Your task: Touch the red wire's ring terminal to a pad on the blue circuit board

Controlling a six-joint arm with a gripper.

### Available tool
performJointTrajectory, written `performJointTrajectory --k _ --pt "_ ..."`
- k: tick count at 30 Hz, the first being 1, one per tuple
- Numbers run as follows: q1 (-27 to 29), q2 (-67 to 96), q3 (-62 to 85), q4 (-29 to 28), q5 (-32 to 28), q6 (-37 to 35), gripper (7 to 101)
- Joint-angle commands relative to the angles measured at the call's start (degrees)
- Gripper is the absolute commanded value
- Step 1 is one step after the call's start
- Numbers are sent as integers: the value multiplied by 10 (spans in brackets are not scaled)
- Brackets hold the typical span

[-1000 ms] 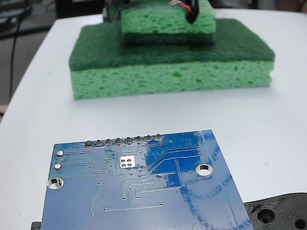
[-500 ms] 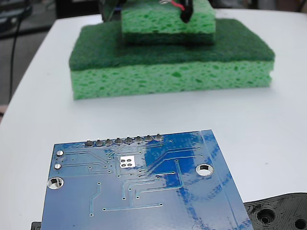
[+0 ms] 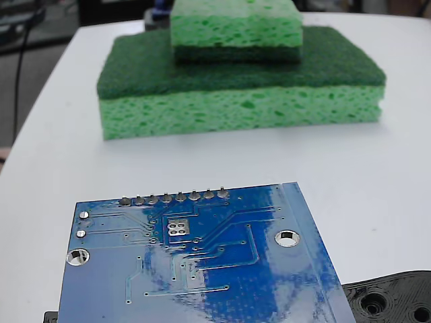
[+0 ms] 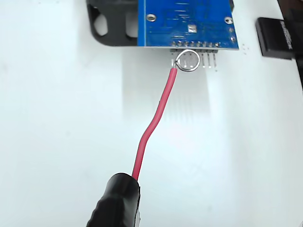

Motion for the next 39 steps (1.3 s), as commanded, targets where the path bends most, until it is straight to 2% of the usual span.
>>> performJointTrajectory --k 1,9,23,39 --pt "16 -104 -91 24 -18 -13 1003" --pt "62 -260 -211 33 -65 -59 1003" --pt "76 -498 -427 145 -62 -103 1003" --pt "96 -556 -521 224 -98 -222 1003"
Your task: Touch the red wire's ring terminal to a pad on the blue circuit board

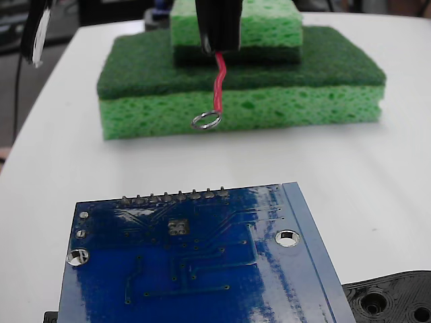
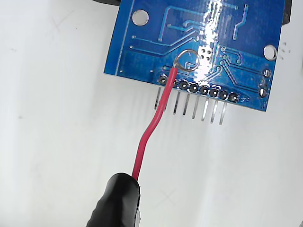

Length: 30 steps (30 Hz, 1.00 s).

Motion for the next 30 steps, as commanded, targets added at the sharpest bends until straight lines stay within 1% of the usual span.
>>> performJointTrajectory --k 1,8,19,30 --pt "4 -4 -12 9 -8 -22 1003" --pt "25 -26 -25 12 -32 -58 1003" --pt "32 -57 -50 6 -34 -65 1003" --pt "31 -71 -65 16 -25 -62 1003"
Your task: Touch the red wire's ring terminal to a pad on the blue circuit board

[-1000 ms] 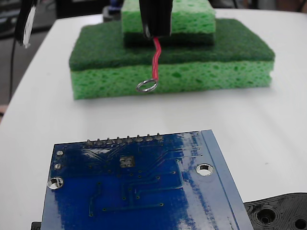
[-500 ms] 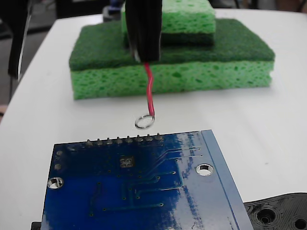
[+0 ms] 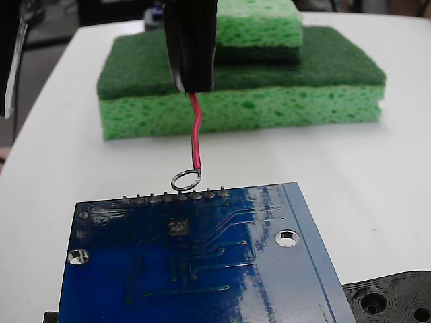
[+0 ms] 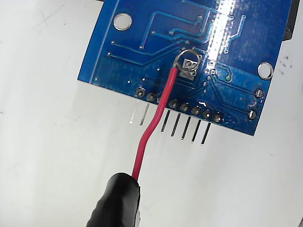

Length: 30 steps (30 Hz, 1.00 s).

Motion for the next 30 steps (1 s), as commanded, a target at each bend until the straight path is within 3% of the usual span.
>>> performJointTrajectory --k 1,30 --pt "0 -5 -11 2 2 0 1003" --pt "5 -22 -10 -1 -4 4 1003"
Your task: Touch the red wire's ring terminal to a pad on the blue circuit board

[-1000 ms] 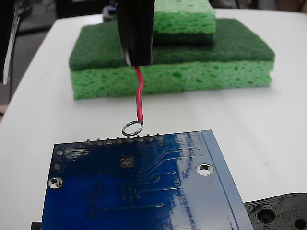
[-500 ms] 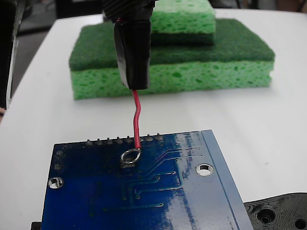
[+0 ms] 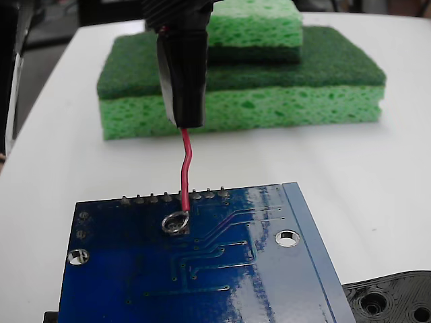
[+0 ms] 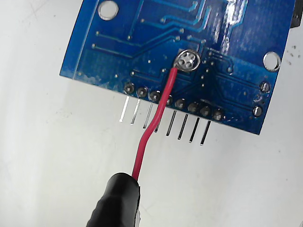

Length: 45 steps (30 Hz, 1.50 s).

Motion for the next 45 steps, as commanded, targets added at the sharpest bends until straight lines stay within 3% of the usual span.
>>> performJointTrajectory --k 1,29,39,45 --pt "0 3 1 -2 -4 0 1003" --pt "-4 9 4 -7 -2 7 1003" --pt "-43 167 69 -36 97 127 1003" --pt "-80 352 249 -134 149 199 1003"
